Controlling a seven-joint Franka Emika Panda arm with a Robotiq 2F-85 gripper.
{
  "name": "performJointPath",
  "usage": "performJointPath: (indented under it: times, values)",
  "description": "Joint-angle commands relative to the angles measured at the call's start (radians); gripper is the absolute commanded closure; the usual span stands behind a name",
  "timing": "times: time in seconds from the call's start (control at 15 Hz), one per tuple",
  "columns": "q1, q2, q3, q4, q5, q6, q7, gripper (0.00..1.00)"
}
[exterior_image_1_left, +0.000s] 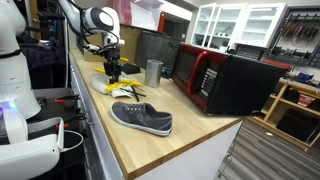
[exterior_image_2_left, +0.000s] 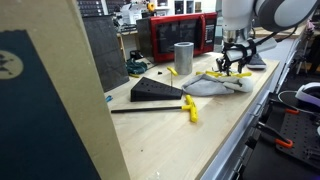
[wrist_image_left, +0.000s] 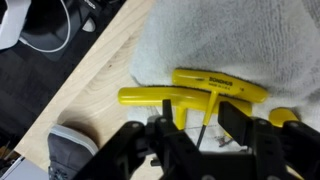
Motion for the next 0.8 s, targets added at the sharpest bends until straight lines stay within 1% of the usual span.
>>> performJointPath:
  times: [0.0, 0.13, 0.2, 0.33, 0.4, 0.47, 0.6, 0.73]
  values:
    - [0.010, 0.027, -0.013, 0.000, -0.048, 0.020, 0.060, 0.79]
    - [0.016, 0.029, -0.015, 0.001, -0.056, 0.026, 0.074, 0.94]
    - [0.018, 0.030, -0.017, 0.001, -0.061, 0.026, 0.076, 0.99]
    - [0.021, 0.026, -0.022, 0.001, -0.063, 0.026, 0.079, 1.00]
    - [0.024, 0.021, -0.026, 0.001, -0.051, 0.025, 0.068, 0.97]
    - [0.028, 0.016, -0.033, 0.001, -0.034, 0.023, 0.052, 0.97]
    - [0.056, -0.005, -0.076, 0.001, 0.070, 0.012, -0.055, 0.97]
    - [0.093, -0.026, -0.143, 0.005, 0.252, -0.005, -0.249, 0.97]
